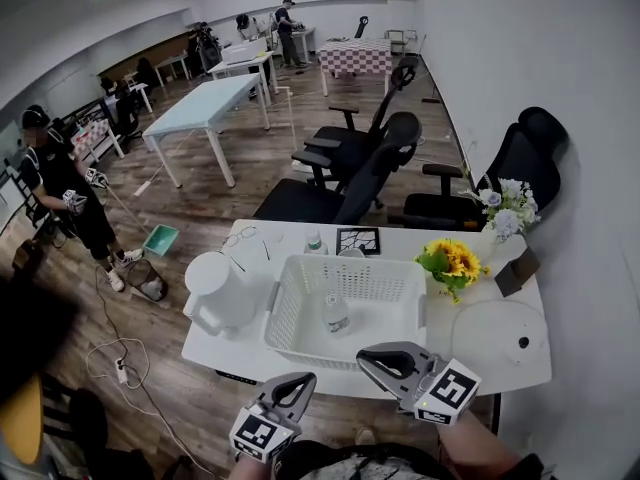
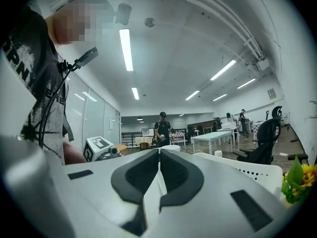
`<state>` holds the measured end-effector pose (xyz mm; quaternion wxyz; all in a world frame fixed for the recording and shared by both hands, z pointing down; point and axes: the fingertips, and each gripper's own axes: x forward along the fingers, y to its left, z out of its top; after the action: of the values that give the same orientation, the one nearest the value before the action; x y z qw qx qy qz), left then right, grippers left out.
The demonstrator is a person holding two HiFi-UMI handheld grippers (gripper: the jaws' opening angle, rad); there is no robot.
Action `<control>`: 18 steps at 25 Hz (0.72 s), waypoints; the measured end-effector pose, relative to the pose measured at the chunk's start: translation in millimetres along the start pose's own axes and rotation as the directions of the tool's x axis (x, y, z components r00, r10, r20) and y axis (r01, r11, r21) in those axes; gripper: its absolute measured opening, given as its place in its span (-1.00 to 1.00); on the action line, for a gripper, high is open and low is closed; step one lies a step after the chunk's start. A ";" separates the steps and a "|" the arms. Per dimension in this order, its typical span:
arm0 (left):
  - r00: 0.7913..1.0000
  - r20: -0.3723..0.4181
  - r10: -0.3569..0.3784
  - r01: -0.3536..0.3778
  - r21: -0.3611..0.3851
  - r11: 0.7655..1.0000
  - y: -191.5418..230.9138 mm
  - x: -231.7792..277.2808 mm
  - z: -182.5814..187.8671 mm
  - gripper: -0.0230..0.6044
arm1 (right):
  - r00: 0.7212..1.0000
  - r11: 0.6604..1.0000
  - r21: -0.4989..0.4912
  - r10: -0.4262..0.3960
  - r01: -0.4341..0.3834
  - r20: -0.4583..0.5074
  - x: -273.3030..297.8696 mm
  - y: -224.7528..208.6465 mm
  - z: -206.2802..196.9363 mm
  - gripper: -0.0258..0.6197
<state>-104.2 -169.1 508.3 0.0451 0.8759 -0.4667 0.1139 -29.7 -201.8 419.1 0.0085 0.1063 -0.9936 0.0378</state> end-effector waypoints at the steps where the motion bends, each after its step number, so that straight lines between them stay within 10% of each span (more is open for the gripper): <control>1: 1.000 0.000 0.000 0.000 -0.011 1.000 0.1 1.2 -1.9 -0.89 | 1.000 1.000 -0.013 0.005 -0.005 -0.015 2.5 -2.6 1.3 -0.85; 12: 0.996 -0.006 -0.088 0.088 -0.013 0.996 32.1 -3.7 -14.1 -0.89 | 0.970 0.993 -0.097 -0.085 0.064 -0.230 62.7 -51.4 1.7 -0.83; 18: 0.994 0.006 -0.111 0.111 -0.055 0.992 52.6 -10.0 -29.5 -0.89 | 0.906 0.988 -0.122 -0.138 0.097 -0.399 98.1 -84.6 -36.6 -0.41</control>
<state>-157.8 -185.1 533.0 0.0750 0.8991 -0.4204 0.0967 -107.3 -302.1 464.3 0.2225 0.1554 -0.9624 0.0089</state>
